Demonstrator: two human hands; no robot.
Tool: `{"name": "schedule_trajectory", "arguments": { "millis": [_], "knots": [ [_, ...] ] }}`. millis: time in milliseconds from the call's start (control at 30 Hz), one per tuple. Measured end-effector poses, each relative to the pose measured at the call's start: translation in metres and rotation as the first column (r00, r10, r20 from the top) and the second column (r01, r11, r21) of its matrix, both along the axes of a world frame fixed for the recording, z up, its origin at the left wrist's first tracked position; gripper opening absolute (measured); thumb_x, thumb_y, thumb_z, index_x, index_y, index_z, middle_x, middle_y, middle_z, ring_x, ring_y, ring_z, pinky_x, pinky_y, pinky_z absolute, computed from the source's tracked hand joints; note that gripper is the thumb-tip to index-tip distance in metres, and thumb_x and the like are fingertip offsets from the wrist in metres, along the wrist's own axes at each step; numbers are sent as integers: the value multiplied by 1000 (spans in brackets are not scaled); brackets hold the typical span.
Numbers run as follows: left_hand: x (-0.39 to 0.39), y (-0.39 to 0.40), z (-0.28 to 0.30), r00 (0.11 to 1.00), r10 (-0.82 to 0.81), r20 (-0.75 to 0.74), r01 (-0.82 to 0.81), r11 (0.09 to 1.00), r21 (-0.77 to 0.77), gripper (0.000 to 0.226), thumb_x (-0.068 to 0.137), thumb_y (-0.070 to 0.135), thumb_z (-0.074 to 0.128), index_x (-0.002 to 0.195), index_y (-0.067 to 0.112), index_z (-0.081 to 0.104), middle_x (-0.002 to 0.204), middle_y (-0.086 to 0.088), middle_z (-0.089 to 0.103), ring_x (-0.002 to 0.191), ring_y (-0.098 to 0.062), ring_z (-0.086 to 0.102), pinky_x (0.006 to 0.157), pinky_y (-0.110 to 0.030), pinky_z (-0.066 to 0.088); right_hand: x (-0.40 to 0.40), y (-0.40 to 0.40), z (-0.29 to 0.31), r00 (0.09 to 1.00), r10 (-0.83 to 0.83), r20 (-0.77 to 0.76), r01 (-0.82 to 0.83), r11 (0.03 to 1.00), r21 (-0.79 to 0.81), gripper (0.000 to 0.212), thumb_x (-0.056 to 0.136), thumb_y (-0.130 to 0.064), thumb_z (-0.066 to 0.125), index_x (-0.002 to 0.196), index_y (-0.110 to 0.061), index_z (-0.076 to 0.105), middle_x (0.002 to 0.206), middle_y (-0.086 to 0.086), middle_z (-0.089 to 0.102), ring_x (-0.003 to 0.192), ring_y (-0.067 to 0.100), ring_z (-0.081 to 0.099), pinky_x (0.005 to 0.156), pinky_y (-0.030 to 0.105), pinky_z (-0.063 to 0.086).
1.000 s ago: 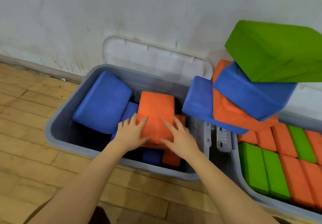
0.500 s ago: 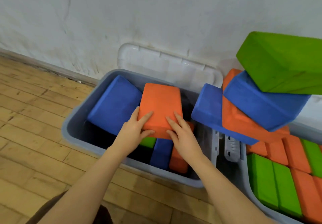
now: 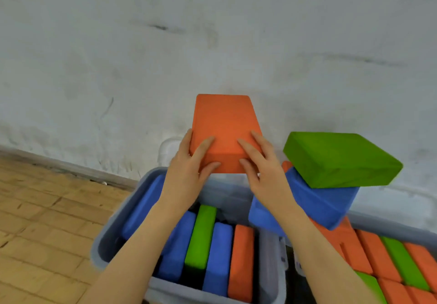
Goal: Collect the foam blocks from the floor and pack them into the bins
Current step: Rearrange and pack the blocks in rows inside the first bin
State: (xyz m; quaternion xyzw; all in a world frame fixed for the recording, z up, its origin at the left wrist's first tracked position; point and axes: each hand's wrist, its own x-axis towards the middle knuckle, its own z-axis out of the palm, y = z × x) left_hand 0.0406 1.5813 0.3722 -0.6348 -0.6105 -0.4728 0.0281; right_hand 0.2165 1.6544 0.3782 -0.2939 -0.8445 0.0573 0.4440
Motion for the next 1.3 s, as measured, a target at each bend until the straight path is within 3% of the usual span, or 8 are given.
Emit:
{"name": "schedule_trajectory", "arguments": {
  "millis": [200, 333, 567, 667, 867, 1033, 1100, 1300],
  "knots": [
    [65, 43, 42, 989, -140, -40, 141, 989, 47, 53, 84, 58, 39, 133, 41, 31, 149, -18, 25, 114, -36, 53, 82, -49, 53, 68, 13, 39, 984, -154, -87, 162, 982, 94, 38, 95, -25, 42, 133, -19, 49, 145, 11, 34, 131, 25, 37, 110, 28, 28],
    [123, 69, 58, 971, -233, -45, 236, 969, 77, 55, 85, 53, 43, 135, 30, 43, 148, -19, 28, 110, -35, 55, 82, -48, 53, 124, 18, 50, 956, -253, -148, 268, 959, 92, 38, 95, -24, 42, 131, -15, 53, 143, 13, 35, 129, 22, 37, 110, 19, 25],
    [204, 100, 56, 956, -284, -78, 287, 957, 27, 52, 88, 35, 61, 137, 26, 46, 152, -13, 24, 114, -34, 54, 82, -42, 50, 195, 30, 40, 881, -411, -236, 424, 906, 6, 39, 92, -37, 45, 128, -24, 54, 142, 3, 35, 128, 19, 41, 100, 48, 43],
    [214, 109, 50, 952, -264, -154, 261, 964, -37, 54, 89, 41, 58, 140, 27, 42, 153, -13, 22, 118, -31, 51, 84, -40, 48, 205, 37, 33, 841, -530, -111, 533, 846, -3, 44, 91, -44, 41, 130, -28, 53, 142, 6, 39, 123, 29, 46, 96, 55, 42],
    [206, 109, 57, 939, -162, -303, 142, 986, -86, 55, 94, 43, 46, 145, 29, 31, 152, -11, 26, 124, -34, 43, 99, -41, 36, 194, 36, 37, 767, -642, -16, 642, 766, 34, 52, 88, -50, 38, 129, -23, 56, 143, 10, 43, 130, 40, 33, 110, 53, 28],
    [174, 93, 62, 946, -108, -306, 99, 994, -46, 58, 92, 48, 31, 142, 18, 37, 144, -8, 41, 122, -32, 47, 95, -43, 38, 153, 23, 38, 728, -675, -118, 678, 683, 273, 36, 88, -31, 49, 115, -15, 66, 130, 10, 57, 118, 31, 43, 99, 46, 32],
    [152, 84, 61, 948, -92, -305, 93, 996, -10, 66, 87, 50, 21, 137, 14, 45, 137, -9, 49, 117, -33, 51, 91, -43, 40, 130, 15, 34, 762, -635, -125, 638, 703, 313, 34, 88, -29, 49, 115, -16, 66, 126, 8, 60, 114, 27, 42, 95, 44, 30],
    [71, 55, 10, 972, 33, -231, -35, 999, -3, 53, 90, 41, 31, 123, 9, 59, 118, -12, 63, 104, -36, 59, 84, -45, 46, 61, 1, -13, 885, -461, -68, 462, 848, 261, 35, 89, -28, 48, 118, -16, 64, 115, 4, 63, 105, 23, 46, 88, 35, 31]
  ]
}}
